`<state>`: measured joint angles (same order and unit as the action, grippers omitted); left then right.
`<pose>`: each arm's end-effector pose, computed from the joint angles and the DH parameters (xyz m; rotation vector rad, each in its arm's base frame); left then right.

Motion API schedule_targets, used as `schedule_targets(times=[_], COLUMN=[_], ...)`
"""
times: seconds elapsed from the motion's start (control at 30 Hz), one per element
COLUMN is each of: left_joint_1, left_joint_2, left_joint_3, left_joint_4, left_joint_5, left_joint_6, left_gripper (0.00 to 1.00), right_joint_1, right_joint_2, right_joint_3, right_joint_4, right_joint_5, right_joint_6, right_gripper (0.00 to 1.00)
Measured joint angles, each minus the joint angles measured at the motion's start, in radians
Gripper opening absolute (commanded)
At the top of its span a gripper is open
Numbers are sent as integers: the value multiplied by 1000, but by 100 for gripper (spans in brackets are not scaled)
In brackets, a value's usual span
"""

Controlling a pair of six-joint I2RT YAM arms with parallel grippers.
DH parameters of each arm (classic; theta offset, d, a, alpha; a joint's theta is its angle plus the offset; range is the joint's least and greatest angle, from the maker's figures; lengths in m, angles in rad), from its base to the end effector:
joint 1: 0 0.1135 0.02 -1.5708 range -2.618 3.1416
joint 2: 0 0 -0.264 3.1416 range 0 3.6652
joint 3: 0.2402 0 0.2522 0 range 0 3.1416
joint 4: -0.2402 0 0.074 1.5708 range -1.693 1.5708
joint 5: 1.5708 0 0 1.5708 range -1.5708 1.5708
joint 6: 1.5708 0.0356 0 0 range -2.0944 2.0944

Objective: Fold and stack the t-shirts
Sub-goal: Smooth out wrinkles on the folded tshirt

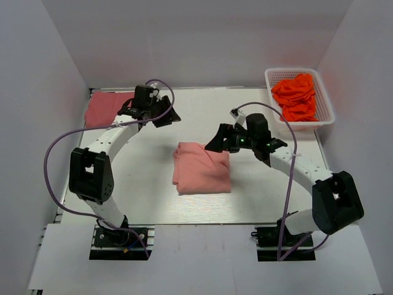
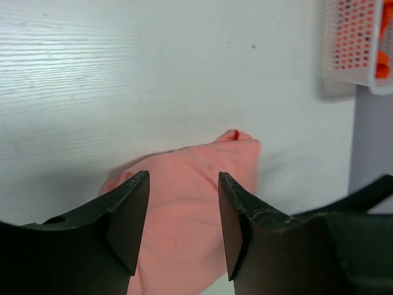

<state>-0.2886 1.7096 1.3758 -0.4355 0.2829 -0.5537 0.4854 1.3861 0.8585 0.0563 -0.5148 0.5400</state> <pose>0.3666 -0.1192 0.2761 -0.1751 2.4185 -0.7338 0.2633 0.1587 0.2539 -0.2883 2.1613 1.1408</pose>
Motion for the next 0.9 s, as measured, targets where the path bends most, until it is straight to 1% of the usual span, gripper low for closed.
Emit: schedule_targets(times=[0.1,0.17,0.2,0.3,0.33,0.37,0.5,0.57,0.6,0.67,0.73,0.77,0.9], left_joint_1=[-9,-19,-25,-45,-50,-53,-58,-47,-45,-42,-41,-41,-42], left_joint_2=[12,58,95,223,264,304,410,405,402,399,392,389,383], left_joint_3=[3,14,24,40,40,40,35,24,18,10,2,-2,-10], left_joint_4=[46,62,71,98,100,99,92,96,96,96,95,96,92], left_joint_5=[71,119,142,204,219,231,257,266,257,251,241,236,215], left_joint_6=[-2,-1,-2,-4,-5,-8,-14,-12,-10,-5,5,8,22], left_gripper=[59,59,55,49,44,41,37,36,33,30,30,23,23], right_joint_1=[-6,-12,-16,-35,-43,-50,-85,-108,-121,-139,-148,-150,-154], right_joint_2=[47,103,136,224,247,269,376,430,449,459,462,462,462], right_joint_3=[23,23,23,20,16,10,-9,-37,-57,-87,-111,-121,-135], right_joint_4=[35,67,81,144,184,223,386,456,498,581,634,651,679], right_joint_5=[11,11,14,16,16,15,18,30,28,19,24,29,40], right_joint_6=[2,3,3,7,9,12,56,94,123,173,212,224,256], right_gripper=[90,90,90,90,90,90,90,90,90,90,90,90,90])
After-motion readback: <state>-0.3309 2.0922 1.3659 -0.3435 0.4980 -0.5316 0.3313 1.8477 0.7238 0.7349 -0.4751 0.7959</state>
